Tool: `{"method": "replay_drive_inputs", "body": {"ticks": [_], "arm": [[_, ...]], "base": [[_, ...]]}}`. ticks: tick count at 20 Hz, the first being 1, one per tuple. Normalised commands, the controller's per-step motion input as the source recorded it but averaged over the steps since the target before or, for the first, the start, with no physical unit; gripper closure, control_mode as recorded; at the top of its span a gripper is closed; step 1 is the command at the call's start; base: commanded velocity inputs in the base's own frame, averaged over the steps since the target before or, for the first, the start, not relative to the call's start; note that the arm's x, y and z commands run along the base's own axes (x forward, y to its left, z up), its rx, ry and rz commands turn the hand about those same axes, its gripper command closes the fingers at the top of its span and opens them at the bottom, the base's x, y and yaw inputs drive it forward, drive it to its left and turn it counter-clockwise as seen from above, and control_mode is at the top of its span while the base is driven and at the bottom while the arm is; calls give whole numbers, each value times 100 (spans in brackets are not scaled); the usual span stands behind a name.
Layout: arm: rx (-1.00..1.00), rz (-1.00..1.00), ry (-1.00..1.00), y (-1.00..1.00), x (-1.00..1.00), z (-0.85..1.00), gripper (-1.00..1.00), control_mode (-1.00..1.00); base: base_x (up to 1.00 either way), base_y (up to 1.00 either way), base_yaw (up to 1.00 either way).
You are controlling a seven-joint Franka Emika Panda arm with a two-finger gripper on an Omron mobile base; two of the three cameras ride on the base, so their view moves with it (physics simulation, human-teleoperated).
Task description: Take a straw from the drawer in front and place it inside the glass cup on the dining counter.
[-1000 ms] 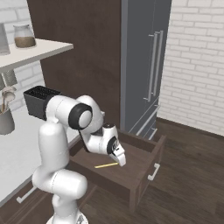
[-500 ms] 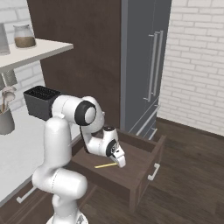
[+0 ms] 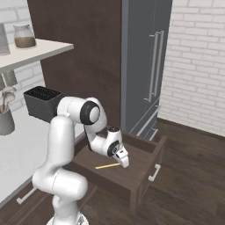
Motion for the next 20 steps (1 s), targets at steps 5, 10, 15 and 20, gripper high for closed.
{"method": "replay_drive_inputs", "body": {"ticks": [5, 10, 15, 20], "arm": [[0, -1, 0, -14, -17, -17, -100, -100], [2, -1, 0, 0, -32, -2, -100, -100], [3, -1, -5, 7, -43, 0, -100, -100], [3, -1, -4, 10, -2, 0, -100, -100]], "base": [[0, 0, 0], [0, 0, 0], [0, 0, 0], [0, 0, 0]]}}
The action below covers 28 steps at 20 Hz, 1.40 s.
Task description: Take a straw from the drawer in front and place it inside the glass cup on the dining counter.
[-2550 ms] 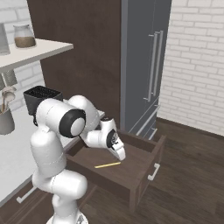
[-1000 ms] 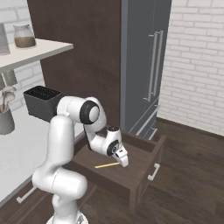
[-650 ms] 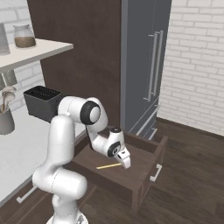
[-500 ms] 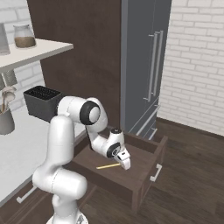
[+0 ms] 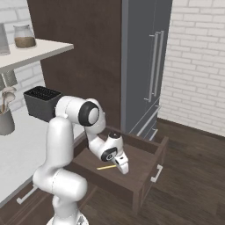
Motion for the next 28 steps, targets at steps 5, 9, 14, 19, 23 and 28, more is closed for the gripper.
{"method": "replay_drive_inputs", "body": {"ticks": [5, 9, 14, 19, 23, 28], "arm": [[2, 0, -2, 0, 22, 0, -100, -100], [0, 0, 0, 0, 16, -3, -100, -100], [0, 0, 0, 0, 21, -23, -100, -100], [0, 0, 0, 0, 24, -28, -100, -100], [0, 0, 0, 11, 0, -35, 100, -100], [0, 0, 0, 6, 0, -21, 100, -100]], "base": [[0, 0, 0], [0, 0, 0], [0, 0, 0], [0, 0, 0], [0, 0, 0], [0, 0, 0]]}}
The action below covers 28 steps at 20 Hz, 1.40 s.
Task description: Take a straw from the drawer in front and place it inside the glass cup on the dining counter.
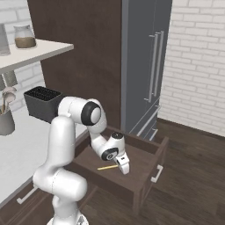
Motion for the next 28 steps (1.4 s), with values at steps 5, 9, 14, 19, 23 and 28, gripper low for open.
{"method": "replay_drive_inputs", "body": {"ticks": [5, 9, 14, 19, 23, 28], "arm": [[0, 0, 0, 0, 0, -3, 100, -100], [0, 0, 3, 0, 0, 0, 100, -100], [0, 0, 2, 0, 0, 3, 100, -100], [0, 0, 0, 0, 0, 70, 100, -100], [5, -2, -8, 0, 1, 100, 100, -100], [7, -5, -13, 0, 12, 100, 100, -100]], "base": [[0, 0, 0], [0, 0, 0], [0, 0, 0], [0, 0, 0], [0, 0, 0], [0, 0, 0]]}}
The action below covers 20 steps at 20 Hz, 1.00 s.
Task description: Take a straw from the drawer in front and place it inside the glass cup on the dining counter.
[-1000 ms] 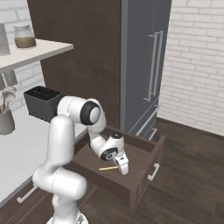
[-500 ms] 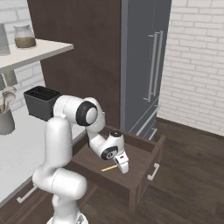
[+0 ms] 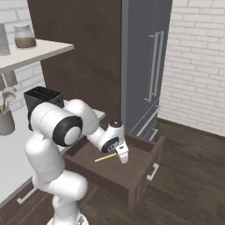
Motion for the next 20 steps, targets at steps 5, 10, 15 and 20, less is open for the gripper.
{"method": "replay_drive_inputs", "body": {"ticks": [5, 10, 15, 20], "arm": [[5, -4, -15, 0, 11, 100, 100, -100], [1, -2, -14, 0, 0, 100, 100, -100], [0, 0, -2, 0, -9, 100, 100, -100], [0, 0, 0, 0, -49, 100, 100, -100]], "base": [[0, 0, 0], [0, 0, 0], [0, 0, 0], [0, 0, 0]]}}
